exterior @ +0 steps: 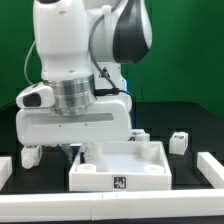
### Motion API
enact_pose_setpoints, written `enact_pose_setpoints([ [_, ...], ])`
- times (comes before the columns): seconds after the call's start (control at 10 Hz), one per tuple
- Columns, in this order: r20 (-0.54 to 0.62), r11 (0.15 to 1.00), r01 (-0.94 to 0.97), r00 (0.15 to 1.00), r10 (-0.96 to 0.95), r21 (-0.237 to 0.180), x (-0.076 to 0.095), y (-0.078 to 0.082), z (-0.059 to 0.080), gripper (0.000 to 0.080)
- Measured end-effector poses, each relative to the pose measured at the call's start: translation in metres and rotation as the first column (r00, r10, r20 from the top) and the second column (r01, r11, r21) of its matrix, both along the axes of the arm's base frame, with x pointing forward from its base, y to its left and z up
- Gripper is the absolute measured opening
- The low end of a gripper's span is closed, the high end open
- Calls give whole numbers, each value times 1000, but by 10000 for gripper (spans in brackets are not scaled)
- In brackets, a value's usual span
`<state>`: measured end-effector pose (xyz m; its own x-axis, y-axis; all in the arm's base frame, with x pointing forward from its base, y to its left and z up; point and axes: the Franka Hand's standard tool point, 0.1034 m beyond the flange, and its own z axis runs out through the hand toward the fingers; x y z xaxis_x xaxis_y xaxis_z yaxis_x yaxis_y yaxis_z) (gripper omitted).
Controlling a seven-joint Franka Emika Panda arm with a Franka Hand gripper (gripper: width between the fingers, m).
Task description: Assemble one leg
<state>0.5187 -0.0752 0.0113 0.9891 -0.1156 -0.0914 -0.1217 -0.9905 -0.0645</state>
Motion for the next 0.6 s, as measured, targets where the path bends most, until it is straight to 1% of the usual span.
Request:
enact_pose_setpoints([
  [0.1, 2, 1000, -25, 1000, 25, 16, 25, 13, -2, 52],
  [0.2, 9, 999, -32, 999, 32, 28, 43, 19, -1, 52],
  [0.3, 17, 999, -36, 999, 35, 35, 55, 36, -1, 52],
  [0.4, 11, 998, -47, 999, 46, 36, 57, 54, -1, 52],
  [0.6, 10, 998, -66, 998, 66, -9, 58, 55, -1, 52],
])
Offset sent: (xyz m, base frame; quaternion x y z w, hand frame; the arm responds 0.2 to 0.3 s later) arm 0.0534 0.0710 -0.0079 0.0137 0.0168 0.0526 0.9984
